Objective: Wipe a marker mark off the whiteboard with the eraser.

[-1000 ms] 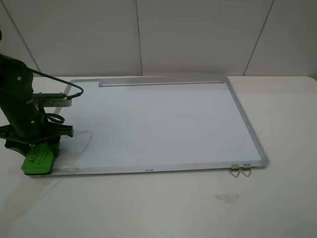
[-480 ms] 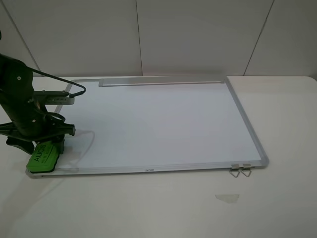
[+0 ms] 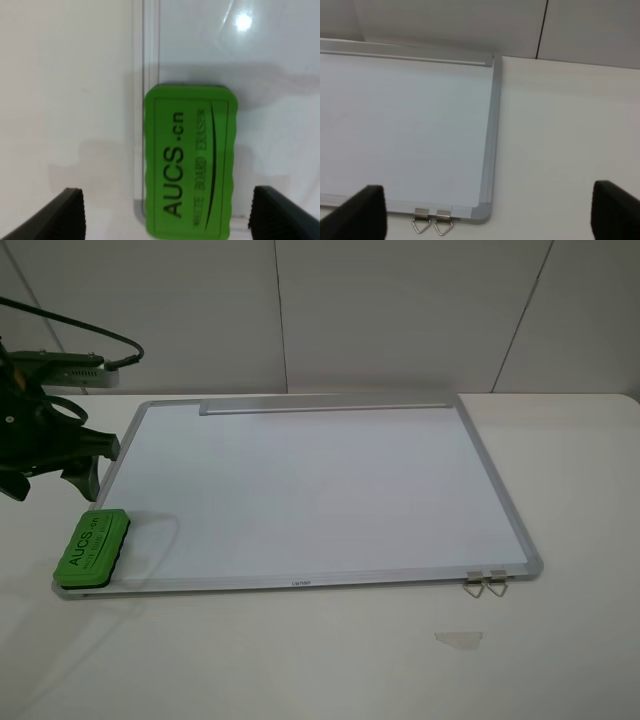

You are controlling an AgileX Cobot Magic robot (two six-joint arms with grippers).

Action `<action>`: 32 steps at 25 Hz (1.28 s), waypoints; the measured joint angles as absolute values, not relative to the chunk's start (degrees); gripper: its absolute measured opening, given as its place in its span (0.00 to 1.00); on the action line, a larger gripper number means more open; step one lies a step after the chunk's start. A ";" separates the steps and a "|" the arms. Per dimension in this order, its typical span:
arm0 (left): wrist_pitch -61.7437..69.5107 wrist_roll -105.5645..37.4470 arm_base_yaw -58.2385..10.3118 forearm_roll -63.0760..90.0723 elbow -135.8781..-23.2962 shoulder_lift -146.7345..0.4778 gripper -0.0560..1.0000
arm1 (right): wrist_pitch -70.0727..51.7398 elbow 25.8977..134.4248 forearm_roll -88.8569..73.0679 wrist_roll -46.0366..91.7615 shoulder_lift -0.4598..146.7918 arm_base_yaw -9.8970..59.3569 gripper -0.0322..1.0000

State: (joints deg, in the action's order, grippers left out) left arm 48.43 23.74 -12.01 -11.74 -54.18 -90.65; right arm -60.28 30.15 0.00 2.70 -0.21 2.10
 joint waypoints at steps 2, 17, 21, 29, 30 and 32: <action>55.31 21.97 -12.01 -11.74 -55.36 -87.43 0.70 | -60.28 30.15 0.00 2.70 -0.21 2.10 0.82; 68.44 10.16 -11.99 0.00 -47.63 -54.69 0.70 | -60.28 30.15 0.00 2.70 -0.21 2.10 0.82; 65.81 7.18 -11.99 0.00 -40.81 -43.32 0.70 | -60.28 30.15 0.00 2.70 -0.21 2.10 0.82; 61.41 3.58 -11.99 0.00 -29.26 -23.99 0.70 | -60.28 30.15 0.00 2.70 -0.21 2.10 0.82; 61.04 3.31 -11.99 0.00 -29.20 -22.63 0.70 | -60.28 30.15 0.00 2.70 -0.21 2.10 0.82; 60.92 2.54 -11.99 0.00 -29.20 -20.36 0.70 | -60.28 30.15 0.00 2.70 -0.21 2.10 0.82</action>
State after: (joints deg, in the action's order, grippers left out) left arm 60.92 2.54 -11.99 0.00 -29.20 -20.36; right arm -60.28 30.15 0.00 2.70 -0.21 2.10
